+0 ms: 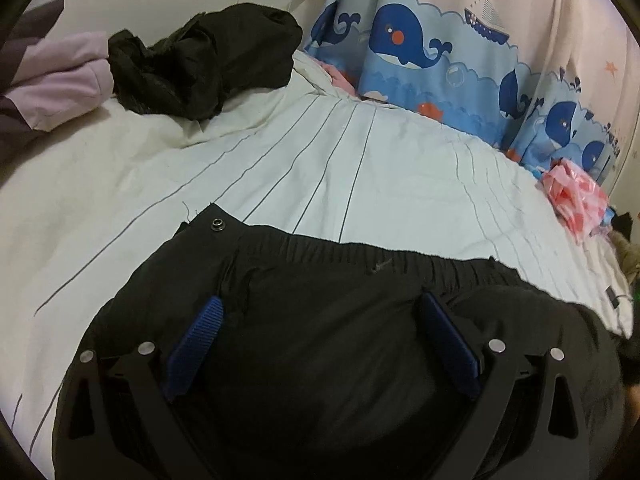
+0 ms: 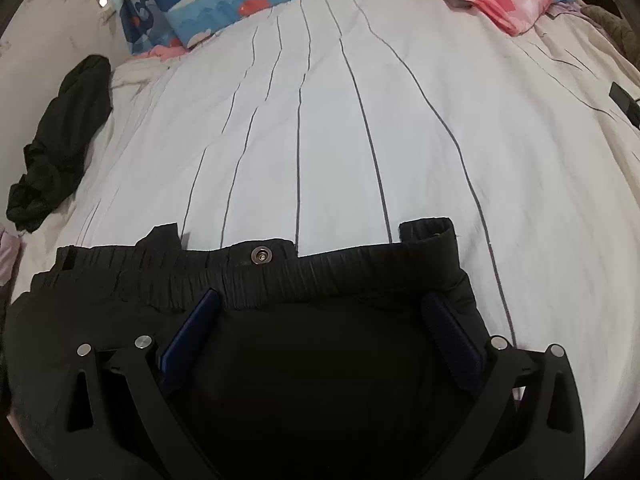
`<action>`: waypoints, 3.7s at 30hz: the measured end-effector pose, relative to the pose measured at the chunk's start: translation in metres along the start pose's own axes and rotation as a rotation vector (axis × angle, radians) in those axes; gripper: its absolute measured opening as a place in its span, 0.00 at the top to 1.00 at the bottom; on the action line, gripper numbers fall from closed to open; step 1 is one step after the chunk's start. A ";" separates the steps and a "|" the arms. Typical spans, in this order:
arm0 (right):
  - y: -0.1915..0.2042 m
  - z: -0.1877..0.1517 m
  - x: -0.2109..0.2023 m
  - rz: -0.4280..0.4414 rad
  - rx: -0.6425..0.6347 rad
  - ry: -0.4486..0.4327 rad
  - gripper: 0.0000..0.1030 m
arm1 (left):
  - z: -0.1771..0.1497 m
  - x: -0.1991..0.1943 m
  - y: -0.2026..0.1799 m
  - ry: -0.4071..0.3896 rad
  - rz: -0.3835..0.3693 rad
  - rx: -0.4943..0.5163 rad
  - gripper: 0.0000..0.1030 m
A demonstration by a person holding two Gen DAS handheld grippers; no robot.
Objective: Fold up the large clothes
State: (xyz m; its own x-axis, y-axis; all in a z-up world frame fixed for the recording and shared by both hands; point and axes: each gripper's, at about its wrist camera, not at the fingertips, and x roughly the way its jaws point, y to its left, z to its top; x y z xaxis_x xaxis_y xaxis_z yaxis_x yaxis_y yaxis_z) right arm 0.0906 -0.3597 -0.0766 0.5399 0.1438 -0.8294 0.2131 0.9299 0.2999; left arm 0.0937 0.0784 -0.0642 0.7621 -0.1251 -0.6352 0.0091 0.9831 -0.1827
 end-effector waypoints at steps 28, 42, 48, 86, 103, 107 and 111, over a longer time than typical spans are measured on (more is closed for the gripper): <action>-0.011 -0.042 -0.038 -0.006 -0.065 -0.045 0.06 | 0.008 0.008 0.039 0.220 -0.272 -0.155 0.07; -0.070 -0.184 -0.206 0.263 0.097 -0.082 0.06 | -0.111 -0.166 0.186 0.292 -0.522 -0.597 0.07; -0.087 -0.251 -0.211 0.447 0.286 0.035 0.06 | -0.144 -0.171 0.146 0.350 -0.645 -0.591 0.07; -0.032 -0.207 -0.216 0.445 0.172 -0.181 0.78 | -0.103 -0.149 0.081 0.241 -0.557 -0.576 0.78; -0.065 -0.261 -0.319 0.227 0.147 -0.347 0.34 | -0.137 -0.129 0.095 0.305 -0.513 -0.649 0.20; 0.059 -0.206 -0.305 0.147 -0.199 -0.365 0.16 | -0.137 -0.129 0.084 0.263 -0.505 -0.636 0.28; 0.181 -0.153 -0.211 0.025 -0.398 -0.259 0.16 | -0.140 -0.129 0.084 0.241 -0.512 -0.637 0.45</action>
State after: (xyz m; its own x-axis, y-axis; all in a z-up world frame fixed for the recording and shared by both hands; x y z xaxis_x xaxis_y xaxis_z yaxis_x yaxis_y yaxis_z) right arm -0.1091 -0.1703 0.0804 0.7368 0.1255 -0.6644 -0.1035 0.9920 0.0726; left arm -0.0945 0.1587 -0.1027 0.6043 -0.6297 -0.4880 -0.1062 0.5435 -0.8327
